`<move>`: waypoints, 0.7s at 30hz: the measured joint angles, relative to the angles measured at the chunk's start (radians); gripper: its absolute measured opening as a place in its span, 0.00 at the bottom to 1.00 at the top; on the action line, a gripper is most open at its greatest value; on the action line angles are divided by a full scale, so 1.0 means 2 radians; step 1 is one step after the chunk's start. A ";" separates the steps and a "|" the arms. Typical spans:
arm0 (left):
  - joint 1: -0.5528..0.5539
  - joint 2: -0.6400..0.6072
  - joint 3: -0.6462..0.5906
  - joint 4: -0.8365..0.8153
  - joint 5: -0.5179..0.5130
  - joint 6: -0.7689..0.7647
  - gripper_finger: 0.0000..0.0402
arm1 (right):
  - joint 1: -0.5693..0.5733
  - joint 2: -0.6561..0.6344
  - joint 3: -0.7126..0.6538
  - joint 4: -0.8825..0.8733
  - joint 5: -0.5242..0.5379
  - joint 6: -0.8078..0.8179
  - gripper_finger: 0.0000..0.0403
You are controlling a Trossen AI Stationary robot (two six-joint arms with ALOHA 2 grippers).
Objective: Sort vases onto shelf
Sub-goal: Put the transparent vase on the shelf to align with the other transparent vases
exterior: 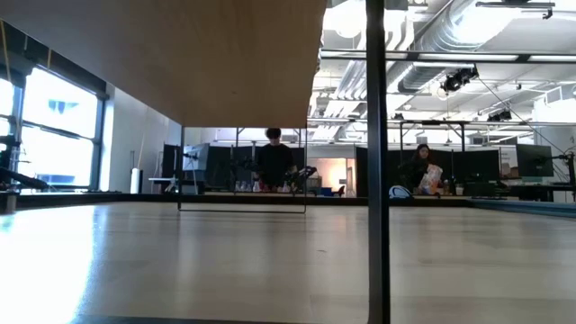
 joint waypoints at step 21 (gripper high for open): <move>0.033 -0.001 0.000 -0.060 0.035 -0.003 0.00 | 0.011 0.000 0.000 -0.026 -0.007 -0.012 0.00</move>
